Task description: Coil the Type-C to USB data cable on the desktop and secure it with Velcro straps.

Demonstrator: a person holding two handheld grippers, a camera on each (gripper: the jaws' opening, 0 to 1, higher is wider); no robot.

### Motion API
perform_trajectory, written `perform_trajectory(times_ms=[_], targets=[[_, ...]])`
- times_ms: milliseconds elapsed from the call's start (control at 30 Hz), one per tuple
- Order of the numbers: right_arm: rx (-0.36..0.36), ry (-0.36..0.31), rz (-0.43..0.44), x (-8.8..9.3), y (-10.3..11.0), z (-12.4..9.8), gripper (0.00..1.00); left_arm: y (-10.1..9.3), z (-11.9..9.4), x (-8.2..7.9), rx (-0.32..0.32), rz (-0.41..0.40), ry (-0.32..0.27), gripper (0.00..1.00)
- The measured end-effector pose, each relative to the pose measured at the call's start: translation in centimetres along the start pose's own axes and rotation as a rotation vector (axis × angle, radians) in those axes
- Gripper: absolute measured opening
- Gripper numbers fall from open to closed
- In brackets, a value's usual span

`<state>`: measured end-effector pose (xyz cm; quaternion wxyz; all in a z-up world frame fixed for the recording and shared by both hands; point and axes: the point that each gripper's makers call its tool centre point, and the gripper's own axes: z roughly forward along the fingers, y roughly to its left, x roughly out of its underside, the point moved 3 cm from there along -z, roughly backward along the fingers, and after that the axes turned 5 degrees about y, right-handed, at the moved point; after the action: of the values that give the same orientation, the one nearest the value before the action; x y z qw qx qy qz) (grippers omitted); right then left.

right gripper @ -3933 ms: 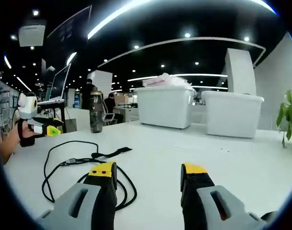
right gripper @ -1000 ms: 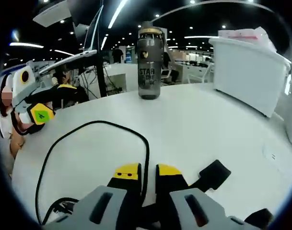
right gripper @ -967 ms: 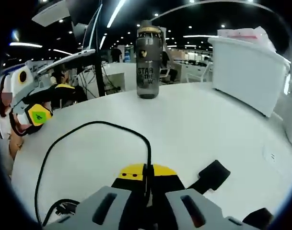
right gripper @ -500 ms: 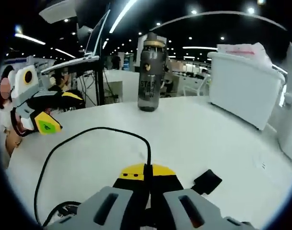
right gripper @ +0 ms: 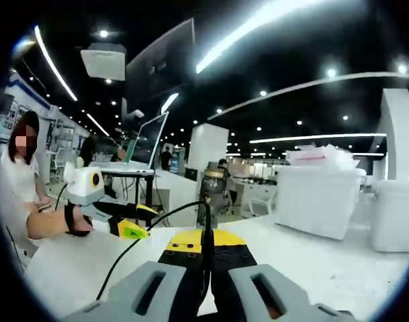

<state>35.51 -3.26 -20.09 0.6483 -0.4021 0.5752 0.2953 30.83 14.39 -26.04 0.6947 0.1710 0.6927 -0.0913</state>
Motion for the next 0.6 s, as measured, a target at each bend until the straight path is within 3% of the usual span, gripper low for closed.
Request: perform_trajectory(times_ms=[133, 233, 267, 367, 433, 500, 600], targets=[[0.023, -0.058, 0.009, -1.6, -0.7, -1.9, 0.01, -0.6, 1.6, -1.5, 0.008, 0.045, -0.001, 0.42], [0.039, -0.07, 0.017, -1.4, -1.0, -3.0, 0.01, -1.8, 1.7, -2.8, 0.088, -0.057, -0.085, 0.19], [0.048, -0.092, 0.046, -1.6, -1.2, -3.4, 0.01, -2.0, 1.9, -2.8, 0.094, -0.074, -0.083, 0.17], [0.035, -0.121, 0.102, -1.7, -1.3, -4.1, 0.01, -2.3, 3.0, -2.2, 0.1, -0.061, -0.054, 0.17], [0.046, -0.125, 0.09, -1.8, -1.4, -4.3, 0.01, -2.9, 3.7, -1.7, 0.126, -0.061, -0.034, 0.28], [0.079, -0.136, 0.05, -2.0, -1.7, -4.5, 0.01, -3.9, 4.0, -1.2, 0.176, -0.109, -0.015, 0.36], [0.089, -0.188, 0.095, -2.9, -2.2, -4.9, 0.01, -5.1, 3.8, -0.6, 0.291, -0.182, -0.03, 0.32]])
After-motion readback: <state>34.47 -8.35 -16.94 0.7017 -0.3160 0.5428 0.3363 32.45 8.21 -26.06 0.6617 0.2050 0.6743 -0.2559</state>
